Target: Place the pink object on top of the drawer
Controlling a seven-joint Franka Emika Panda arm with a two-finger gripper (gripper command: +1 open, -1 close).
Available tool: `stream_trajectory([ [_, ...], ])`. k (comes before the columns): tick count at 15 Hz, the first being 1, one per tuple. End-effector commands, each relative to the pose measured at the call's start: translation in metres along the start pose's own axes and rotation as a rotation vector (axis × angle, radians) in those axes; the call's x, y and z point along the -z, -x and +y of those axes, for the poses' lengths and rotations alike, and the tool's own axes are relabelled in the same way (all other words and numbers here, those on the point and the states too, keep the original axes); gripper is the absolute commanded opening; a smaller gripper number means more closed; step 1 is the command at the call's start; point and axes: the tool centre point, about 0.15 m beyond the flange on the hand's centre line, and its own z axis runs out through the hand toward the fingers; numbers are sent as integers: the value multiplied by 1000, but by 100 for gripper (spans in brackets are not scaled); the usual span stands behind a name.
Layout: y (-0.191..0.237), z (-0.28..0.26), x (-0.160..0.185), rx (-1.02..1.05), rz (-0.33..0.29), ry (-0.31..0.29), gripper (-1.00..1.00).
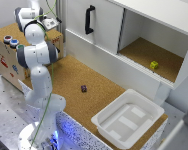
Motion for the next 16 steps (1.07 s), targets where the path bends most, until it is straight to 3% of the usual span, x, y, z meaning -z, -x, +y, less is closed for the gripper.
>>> stream_trajectory([
  [1, -5, 7, 32, -70, -89, -46, 100],
  [6, 42, -11, 31, -309, -71, -97, 100],
  [10, 87, -41, 22, -469, -50, -101, 100],
  [16, 159, -74, 8, -657, 16, -18, 100],
])
